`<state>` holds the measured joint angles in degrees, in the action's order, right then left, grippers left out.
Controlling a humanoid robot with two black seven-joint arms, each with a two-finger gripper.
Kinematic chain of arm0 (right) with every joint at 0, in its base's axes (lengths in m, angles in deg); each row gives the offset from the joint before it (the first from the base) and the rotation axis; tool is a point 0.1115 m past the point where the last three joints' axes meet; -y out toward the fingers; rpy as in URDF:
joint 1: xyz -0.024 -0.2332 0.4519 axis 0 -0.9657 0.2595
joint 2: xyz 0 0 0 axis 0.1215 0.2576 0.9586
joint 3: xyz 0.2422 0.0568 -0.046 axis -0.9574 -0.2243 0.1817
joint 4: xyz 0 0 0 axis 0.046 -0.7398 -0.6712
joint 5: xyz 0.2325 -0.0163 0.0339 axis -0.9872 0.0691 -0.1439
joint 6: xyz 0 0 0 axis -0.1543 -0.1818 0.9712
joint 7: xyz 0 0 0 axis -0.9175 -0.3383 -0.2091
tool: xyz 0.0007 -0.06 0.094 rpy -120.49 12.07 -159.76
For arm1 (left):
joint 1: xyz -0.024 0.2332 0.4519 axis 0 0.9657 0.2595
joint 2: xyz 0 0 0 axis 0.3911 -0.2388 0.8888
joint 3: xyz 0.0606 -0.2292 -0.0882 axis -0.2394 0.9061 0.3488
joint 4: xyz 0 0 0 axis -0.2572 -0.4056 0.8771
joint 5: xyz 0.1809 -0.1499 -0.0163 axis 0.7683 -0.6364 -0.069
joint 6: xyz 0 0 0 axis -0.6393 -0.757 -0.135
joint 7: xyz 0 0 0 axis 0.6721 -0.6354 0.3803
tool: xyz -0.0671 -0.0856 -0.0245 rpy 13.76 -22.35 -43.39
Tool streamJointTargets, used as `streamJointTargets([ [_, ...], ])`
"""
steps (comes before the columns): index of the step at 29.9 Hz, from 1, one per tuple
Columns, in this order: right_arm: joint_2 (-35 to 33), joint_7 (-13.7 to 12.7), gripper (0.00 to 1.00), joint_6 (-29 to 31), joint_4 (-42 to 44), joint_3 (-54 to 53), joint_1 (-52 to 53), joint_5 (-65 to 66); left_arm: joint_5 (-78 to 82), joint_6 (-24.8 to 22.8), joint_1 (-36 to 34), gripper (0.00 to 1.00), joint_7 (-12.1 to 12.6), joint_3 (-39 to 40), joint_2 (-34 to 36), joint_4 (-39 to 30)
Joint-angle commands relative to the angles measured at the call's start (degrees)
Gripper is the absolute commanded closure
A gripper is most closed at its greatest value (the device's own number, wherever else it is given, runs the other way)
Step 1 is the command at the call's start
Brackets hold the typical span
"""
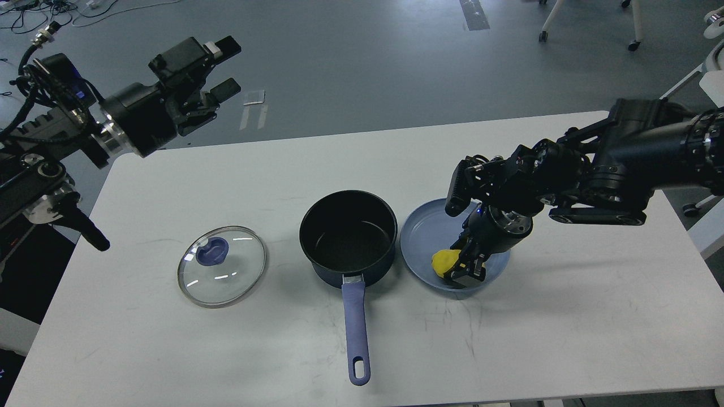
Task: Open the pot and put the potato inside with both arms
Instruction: 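Lift the potato with the right gripper and carry it over the pot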
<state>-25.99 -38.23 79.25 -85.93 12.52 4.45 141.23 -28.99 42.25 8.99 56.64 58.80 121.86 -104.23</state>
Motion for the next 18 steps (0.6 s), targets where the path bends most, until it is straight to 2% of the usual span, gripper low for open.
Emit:
streamJointTargets([
  [1, -0.9, 0.0, 0.81, -0.1, -0.1, 0.0, 1.6, -0.1, 0.0, 0.0, 0.1, 0.03, 0.0, 0.0, 0.1, 0.0],
  [11, -3.6, 0.0, 0.8, -0.3, -0.7, -5.7, 10.7, -5.1, -0.2, -0.3, 0.2, 0.03, 0.0, 0.7, 0.3, 0.1],
  [18, -0.3, 0.0, 0.79, -0.1, 0.0, -8.2, 14.6, -20.0, -0.1, -0.3, 0.4, 0.03, 0.0, 0.7, 0.3, 0.0],
])
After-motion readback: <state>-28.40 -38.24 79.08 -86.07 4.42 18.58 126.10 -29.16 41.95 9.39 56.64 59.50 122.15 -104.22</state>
